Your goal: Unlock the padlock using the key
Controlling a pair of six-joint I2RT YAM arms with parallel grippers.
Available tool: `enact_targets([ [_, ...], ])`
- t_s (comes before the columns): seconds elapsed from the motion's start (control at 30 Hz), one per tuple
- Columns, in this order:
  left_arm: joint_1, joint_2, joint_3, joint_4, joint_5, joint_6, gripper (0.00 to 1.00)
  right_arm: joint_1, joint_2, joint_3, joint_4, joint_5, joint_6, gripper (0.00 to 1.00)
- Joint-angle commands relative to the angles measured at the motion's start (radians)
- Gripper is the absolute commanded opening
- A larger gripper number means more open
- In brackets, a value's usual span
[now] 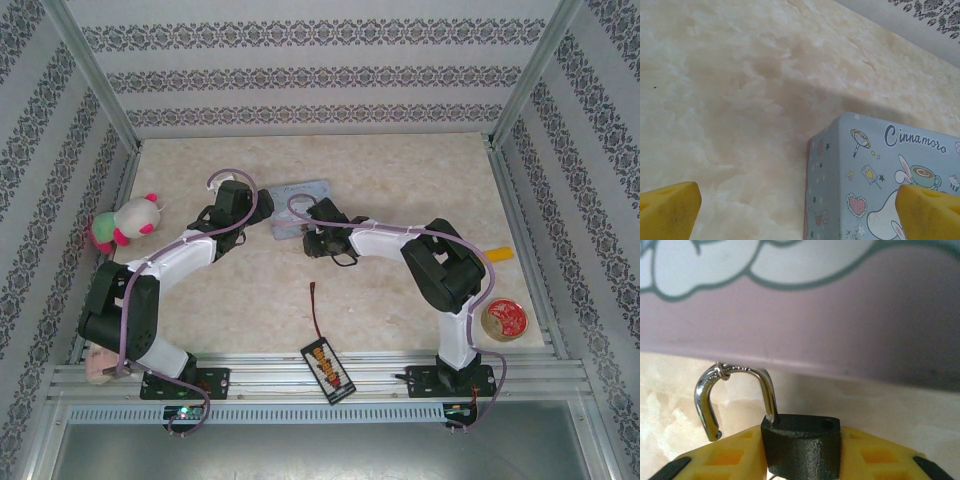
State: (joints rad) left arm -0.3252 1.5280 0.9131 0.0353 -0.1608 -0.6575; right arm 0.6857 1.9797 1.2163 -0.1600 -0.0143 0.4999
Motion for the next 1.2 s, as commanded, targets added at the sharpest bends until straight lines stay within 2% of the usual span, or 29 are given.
enact_targets([
  [0.0, -0.008, -0.001, 0.022, -0.009, -0.006, 0.027, 0.99, -0.023, 0.002, -0.033, 0.004, 0.018, 0.014, 0.31],
  [0.4, -0.128, 0.052, 0.073, -0.064, -0.12, 0.113, 0.99, -0.055, -0.054, -0.117, 0.076, -0.039, 0.029, 0.04],
  [0.57, -0.149, 0.1, 0.134, -0.137, -0.134, 0.134, 0.99, -0.061, -0.074, -0.143, 0.086, -0.047, 0.037, 0.0],
  [1.17, -0.179, 0.245, 0.203, -0.159, -0.08, 0.152, 0.99, -0.083, -0.094, -0.206, 0.18, -0.138, 0.152, 0.0],
])
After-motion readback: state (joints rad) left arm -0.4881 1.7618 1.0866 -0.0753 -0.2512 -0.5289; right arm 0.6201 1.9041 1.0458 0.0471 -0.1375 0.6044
